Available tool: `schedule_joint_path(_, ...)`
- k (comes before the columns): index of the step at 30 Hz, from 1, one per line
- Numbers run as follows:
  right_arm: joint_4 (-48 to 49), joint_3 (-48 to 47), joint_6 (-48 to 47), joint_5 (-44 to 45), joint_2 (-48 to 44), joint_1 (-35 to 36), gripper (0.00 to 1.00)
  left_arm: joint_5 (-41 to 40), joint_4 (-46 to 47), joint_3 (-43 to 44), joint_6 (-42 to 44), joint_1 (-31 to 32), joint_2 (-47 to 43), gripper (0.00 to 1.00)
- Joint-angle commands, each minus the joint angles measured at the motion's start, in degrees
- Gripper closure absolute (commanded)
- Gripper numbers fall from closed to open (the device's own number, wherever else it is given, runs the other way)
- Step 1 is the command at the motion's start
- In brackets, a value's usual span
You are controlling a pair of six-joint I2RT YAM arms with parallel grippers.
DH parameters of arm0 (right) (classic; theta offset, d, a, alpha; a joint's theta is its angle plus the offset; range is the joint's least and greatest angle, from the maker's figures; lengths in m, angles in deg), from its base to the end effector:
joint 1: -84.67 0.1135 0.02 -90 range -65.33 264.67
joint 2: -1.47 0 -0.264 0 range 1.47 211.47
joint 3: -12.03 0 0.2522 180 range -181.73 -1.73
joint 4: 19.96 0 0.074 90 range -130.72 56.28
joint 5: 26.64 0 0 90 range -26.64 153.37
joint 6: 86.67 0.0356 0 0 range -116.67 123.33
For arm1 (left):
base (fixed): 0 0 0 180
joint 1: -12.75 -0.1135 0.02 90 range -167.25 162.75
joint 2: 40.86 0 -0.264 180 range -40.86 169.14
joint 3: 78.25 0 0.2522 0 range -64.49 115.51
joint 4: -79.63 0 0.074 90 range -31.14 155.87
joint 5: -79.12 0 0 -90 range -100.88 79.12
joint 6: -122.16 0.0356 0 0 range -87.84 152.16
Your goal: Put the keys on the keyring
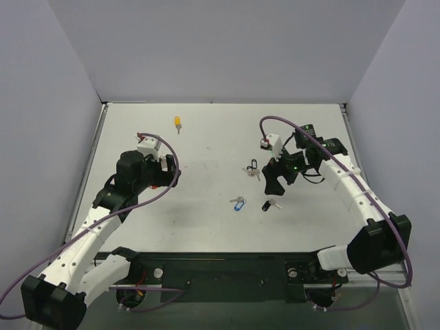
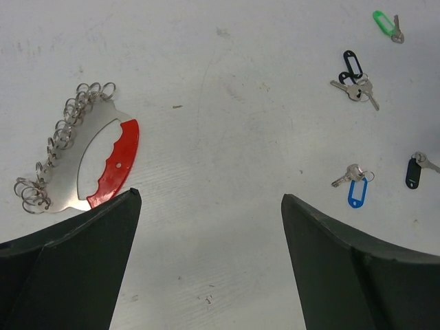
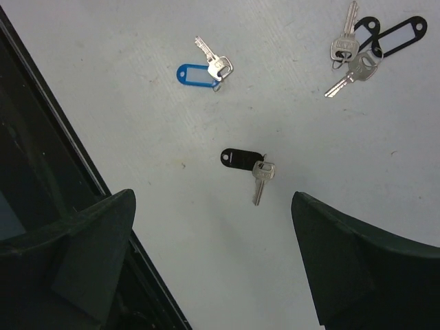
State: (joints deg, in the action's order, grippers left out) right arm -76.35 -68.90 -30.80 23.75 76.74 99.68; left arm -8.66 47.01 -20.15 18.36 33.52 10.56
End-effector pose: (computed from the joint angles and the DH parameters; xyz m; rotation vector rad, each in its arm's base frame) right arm 0.2530 0.0913 0.3152 -1.2140 1.9511 0.6743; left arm 0.1906 -0.0738 0.3013 0.1493 2.0433 -0.4187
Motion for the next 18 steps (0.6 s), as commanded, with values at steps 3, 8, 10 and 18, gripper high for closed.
schedule_joint_path(3,-5.36,-2.52,-3.85,6.47,6.73,1.87,0.14,2.61,1.63,0.75,2.11,-0.21,2.63,0.07)
schedule_joint_path(8,-5.27,0.2,-4.98,4.28,8.84,1.61,0.15,2.35,1.98,0.05,2.55,-0.21,1.76,0.07)
schedule_joint_path(10,-5.27,-0.75,-3.76,6.03,11.47,1.43,0.18,2.0,1.98,0.05,2.64,-0.21,1.84,0.07)
schedule_joint_path(18,-3.78,0.11,2.48,14.55,16.32,-0.33,0.33,2.44,1.89,0.13,2.64,-0.3,2.11,0.09)
